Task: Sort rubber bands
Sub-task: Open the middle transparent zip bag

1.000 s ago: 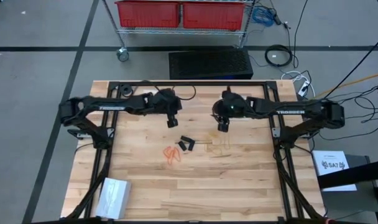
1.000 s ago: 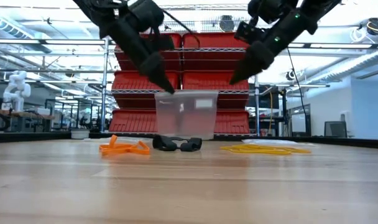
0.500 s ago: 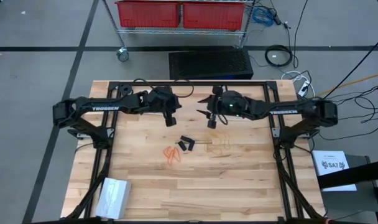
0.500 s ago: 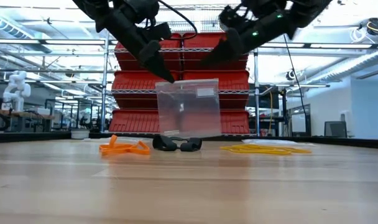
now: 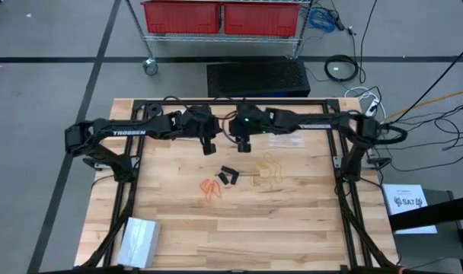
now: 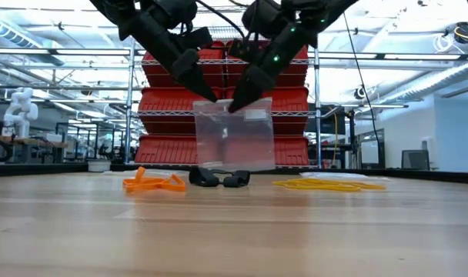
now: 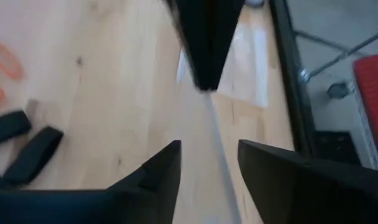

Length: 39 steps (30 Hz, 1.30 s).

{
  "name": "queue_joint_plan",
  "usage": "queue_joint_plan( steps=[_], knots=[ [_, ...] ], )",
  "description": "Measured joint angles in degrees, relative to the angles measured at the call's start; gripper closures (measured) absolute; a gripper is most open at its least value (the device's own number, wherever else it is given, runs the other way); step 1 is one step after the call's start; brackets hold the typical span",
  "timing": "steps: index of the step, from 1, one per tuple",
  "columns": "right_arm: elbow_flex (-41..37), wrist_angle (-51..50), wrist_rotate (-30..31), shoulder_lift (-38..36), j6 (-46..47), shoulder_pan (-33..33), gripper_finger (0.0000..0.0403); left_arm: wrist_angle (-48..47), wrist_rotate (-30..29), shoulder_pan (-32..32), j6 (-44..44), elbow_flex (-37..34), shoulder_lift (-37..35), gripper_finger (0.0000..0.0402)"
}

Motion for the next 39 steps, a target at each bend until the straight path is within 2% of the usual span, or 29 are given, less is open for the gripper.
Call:
queue_joint_plan(
  steps=[2, 7, 13, 20, 22, 24, 27, 29, 34, 37, 39],
  knots=[
    [0.9, -1.2, 0.2, 0.9, -0.7, 0.0, 0.0286, 0.0, 0.0, 0.0, 0.0, 0.0, 0.0, 0.0401],
    [1.0, -0.9, 0.6, 0.5, -2.0, 0.4, 0.0388, 0.1, 0.0, 0.2, 0.0, 0.0, 0.0, 0.0401],
    [1.0, -1.5, 2.1, -1.5, -3.1, 0.7, 0.0400, 2.7, 0.3, 1.2, -0.3, 0.0, -0.1, 0.0394],
    [1.0, -5.1, 1.9, -4.4, -0.7, 0.7, 0.0402, 6.6, 1.2, 3.8, 0.0, 0.1, -5.2, 0.0343],
    [1.0, -6.2, 1.9, -5.8, -0.5, 0.7, 0.0402, 6.9, 3.3, 5.2, -0.1, -0.2, -8.1, 0.0329],
    [1.0, -7.5, 2.1, -7.3, -0.1, 0.7, 0.0402, 8.1, 7.9, 6.8, -1.2, -1.7, -10.9, 0.0318],
    [0.2, -8.2, 2.1, -10.3, 1.2, 0.9, 0.0403, 15.7, 17.5, 9.2, -5.1, -7.0, -13.7, 0.0305],
    [-1.5, -7.1, 2.1, -13.0, 2.2, 0.9, 0.0403, 24.7, 22.1, 10.0, -8.0, -12.1, -14.1, 0.0299],
    [-8.0, -0.5, 1.8, -18.7, 5.5, 1.4, 0.0403, 51.3, 21.8, 10.4, -13.1, -24.4, -11.4, 0.0292],
    [-11.3, 4.4, 1.8, -20.6, 6.8, 2.1, 0.0403, 59.9, 21.7, 9.8, -16.3, -26.6, -7.4, 0.0292],
    [-12.3, 6.8, 1.7, -20.8, 7.2, 2.9, 0.0403, 61.4, 21.8, 8.6, -16.8, -25.7, -5.0, 0.0292]
  ],
)
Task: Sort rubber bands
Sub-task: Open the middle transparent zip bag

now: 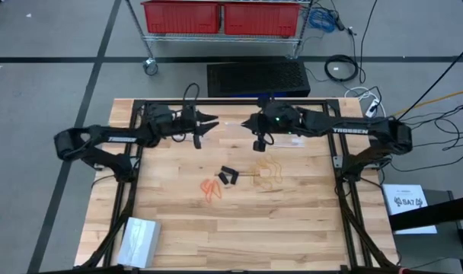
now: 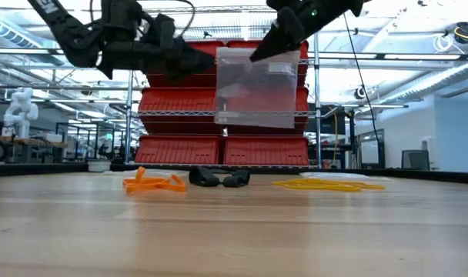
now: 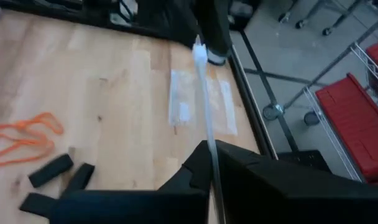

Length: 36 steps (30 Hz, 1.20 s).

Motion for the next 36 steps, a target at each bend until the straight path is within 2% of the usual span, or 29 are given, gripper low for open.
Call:
queue_joint_plan(
  steps=[6, 11, 22, 27, 31, 36],
  knots=[
    [-0.1, 1.3, 0.0, 0.0, 0.0, 1.6, 0.0403, -0.3, 0.2, -2.7, 3.1, 2.5, 4.7, 0.0292],
    [-0.1, 0.6, 0.2, 0.0, 0.2, 1.4, 0.0403, -1.0, 4.0, -3.1, 3.0, 2.9, 4.1, 0.0291],
    [-0.1, -0.1, 0.6, -1.0, -0.2, 1.3, 0.0403, -7.1, 4.7, -1.7, 5.7, 2.9, 0.8, 0.0291],
    [-0.1, -0.1, 0.4, -1.2, -0.2, 1.3, 0.0403, -5.9, 7.0, -1.5, 1.7, 2.9, 0.8, 0.0291],
    [-0.1, -0.2, 0.3, -1.2, -0.2, 1.3, 0.0403, -5.0, 7.1, -1.5, 1.3, 2.9, 0.8, 0.0291],
    [-0.1, -0.8, 0.3, -1.2, -0.5, 1.3, 0.0403, -5.8, 9.9, -1.4, 1.3, 2.9, 0.8, 0.0291]
  ],
)
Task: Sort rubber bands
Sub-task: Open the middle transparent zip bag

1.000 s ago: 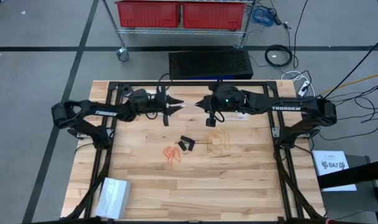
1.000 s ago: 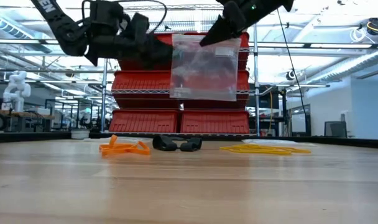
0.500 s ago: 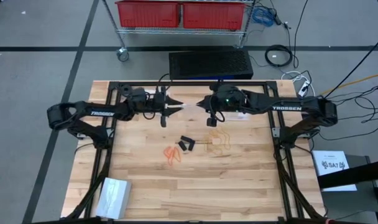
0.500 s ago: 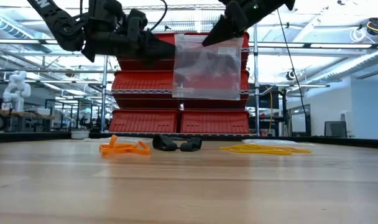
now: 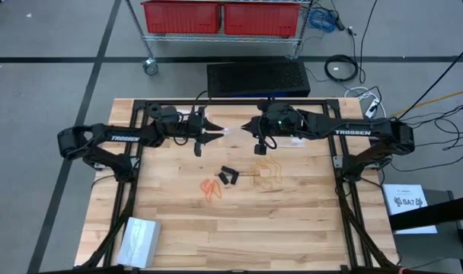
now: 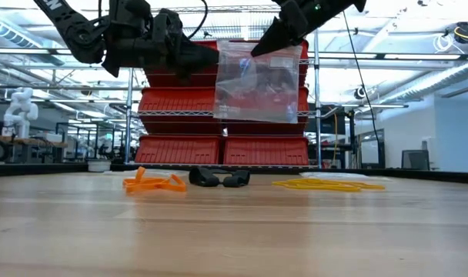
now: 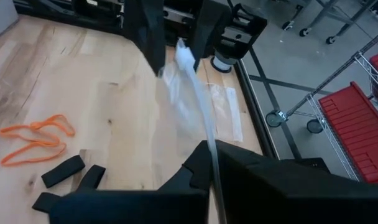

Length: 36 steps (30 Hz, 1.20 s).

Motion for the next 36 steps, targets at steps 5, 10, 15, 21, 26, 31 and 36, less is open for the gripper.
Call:
queue_joint_plan(
  steps=[5, 10, 15, 21, 26, 31, 36],
  knots=[
    [0.0, 0.1, 0.0, 0.0, -0.2, 0.0, 0.0403, 1.0, 0.1, 0.2, 0.0, 0.0, 0.0, 0.0291],
    [0.0, 0.1, 0.0, 0.0, -0.4, 0.0, 0.0403, 1.1, 3.2, 0.2, -1.5, 0.0, 0.0, 0.0291],
    [0.0, 0.1, 0.0, 0.0, -0.5, 0.0, 0.0403, 1.1, 2.5, 0.3, -1.5, 0.0, 0.0, 0.0291],
    [0.0, 0.2, -0.1, 0.0, -0.4, 0.0, 0.0403, 1.3, -5.0, 0.3, -1.4, 0.0, 0.0, 0.0291],
    [0.0, 0.2, -0.3, 0.0, -0.3, 0.0, 0.0403, 1.7, -4.5, -0.1, -1.4, 0.4, 0.0, 0.0297],
    [0.0, 0.2, -0.5, 0.0, 0.2, 0.0, 0.0403, 1.7, -2.8, -0.8, -0.1, 1.9, 0.0, 0.0318],
    [0.0, 0.2, -0.5, 0.0, 0.2, 0.0, 0.0403, 0.9, -2.6, -0.9, 0.6, 2.2, 0.0, 0.0351]
  ],
)
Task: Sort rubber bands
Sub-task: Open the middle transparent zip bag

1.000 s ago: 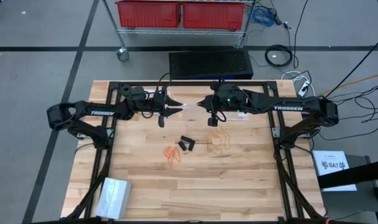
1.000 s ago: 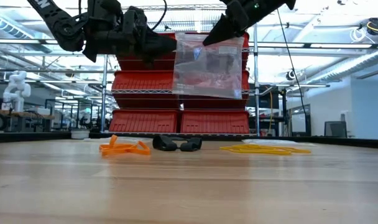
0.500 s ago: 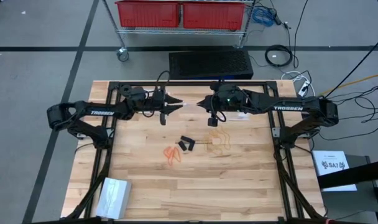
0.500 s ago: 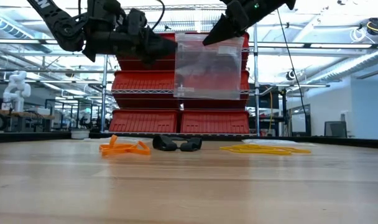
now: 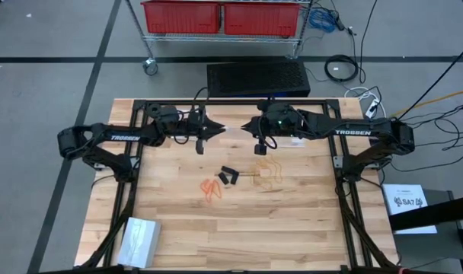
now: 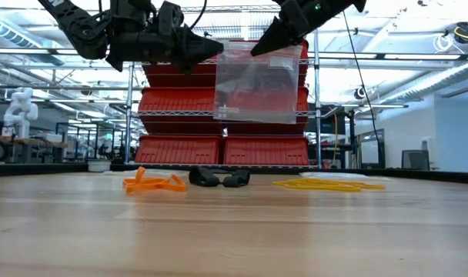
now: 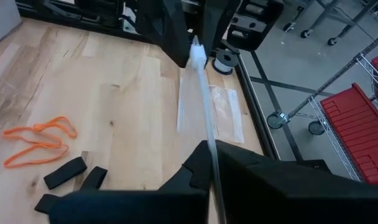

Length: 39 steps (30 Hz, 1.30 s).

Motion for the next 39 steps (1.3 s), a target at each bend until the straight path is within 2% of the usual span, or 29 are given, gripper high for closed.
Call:
queue_joint_plan(
  steps=[4, 10, 15, 24, 30, 39],
  knots=[
    [0.0, 0.0, 0.0, 0.0, 0.0, 0.0, 0.0403, -0.9, 0.0, 0.0, 1.2, 0.0, 0.0, 0.0390],
    [0.0, 0.5, 0.3, 0.0, 2.0, 0.0, 0.0396, -1.3, 0.0, 0.0, 2.9, 0.0, 0.0, 0.0397],
    [1.1, 0.9, -0.4, 0.0, 3.1, 0.0, 0.0358, -2.7, 0.0, 0.0, 4.1, 0.0, 0.0, 0.0399],
    [1.7, 6.6, -9.0, 2.5, 7.5, 0.0, 0.0274, -4.6, -2.0, -0.3, 5.8, 0.0, 0.0, 0.0400],
    [3.0, 9.2, -9.0, 7.3, 8.1, -0.9, 0.0271, -5.4, -3.3, -1.3, 6.1, -0.1, 0.0, 0.0401],
    [5.1, 8.8, -9.2, 9.9, 7.7, -1.1, 0.0278, -5.9, -4.3, -1.5, 7.5, -0.1, 0.0, 0.0401]
  ],
)
